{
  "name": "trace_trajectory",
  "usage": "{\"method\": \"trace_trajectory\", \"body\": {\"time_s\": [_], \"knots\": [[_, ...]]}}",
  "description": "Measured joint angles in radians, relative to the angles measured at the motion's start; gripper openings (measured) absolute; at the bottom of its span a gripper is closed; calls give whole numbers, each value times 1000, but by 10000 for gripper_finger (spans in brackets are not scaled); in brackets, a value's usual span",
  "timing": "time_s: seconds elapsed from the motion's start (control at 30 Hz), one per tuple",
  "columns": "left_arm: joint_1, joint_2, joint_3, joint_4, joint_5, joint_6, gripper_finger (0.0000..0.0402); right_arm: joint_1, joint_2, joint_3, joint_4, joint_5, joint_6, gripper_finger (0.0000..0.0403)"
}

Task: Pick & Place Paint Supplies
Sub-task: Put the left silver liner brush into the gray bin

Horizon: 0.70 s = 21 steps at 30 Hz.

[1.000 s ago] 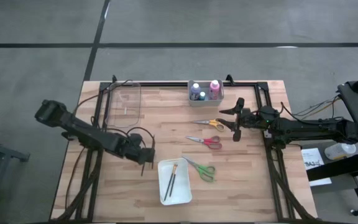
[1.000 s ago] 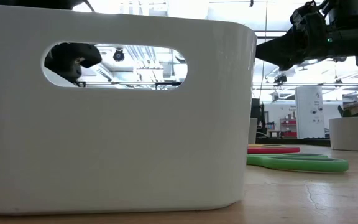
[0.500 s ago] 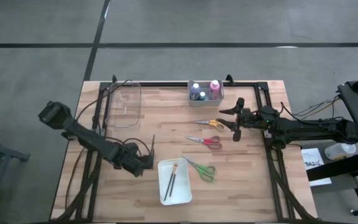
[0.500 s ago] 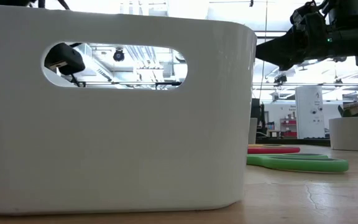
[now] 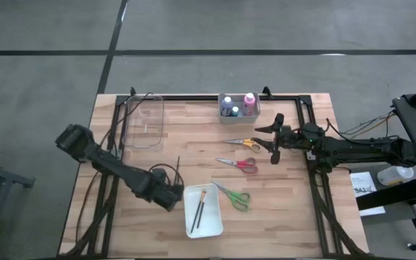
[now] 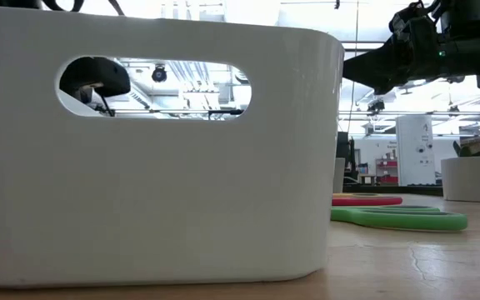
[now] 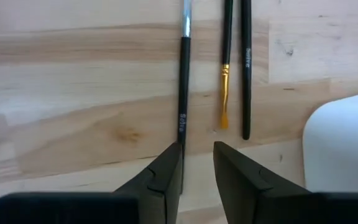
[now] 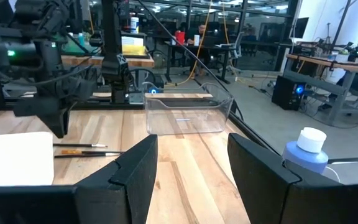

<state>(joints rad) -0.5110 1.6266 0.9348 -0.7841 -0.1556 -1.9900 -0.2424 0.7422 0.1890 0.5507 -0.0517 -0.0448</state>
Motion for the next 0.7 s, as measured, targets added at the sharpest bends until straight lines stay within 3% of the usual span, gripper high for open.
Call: {"method": "trace_trajectory", "body": {"time_s": [0.23, 0.7], "knots": [[9, 79, 42, -15, 80, 4, 101, 0, 0, 0, 0, 0, 0, 193], [13, 85, 42, -18, 80, 3, 101, 0, 0, 0, 0, 0, 0, 193]]}}
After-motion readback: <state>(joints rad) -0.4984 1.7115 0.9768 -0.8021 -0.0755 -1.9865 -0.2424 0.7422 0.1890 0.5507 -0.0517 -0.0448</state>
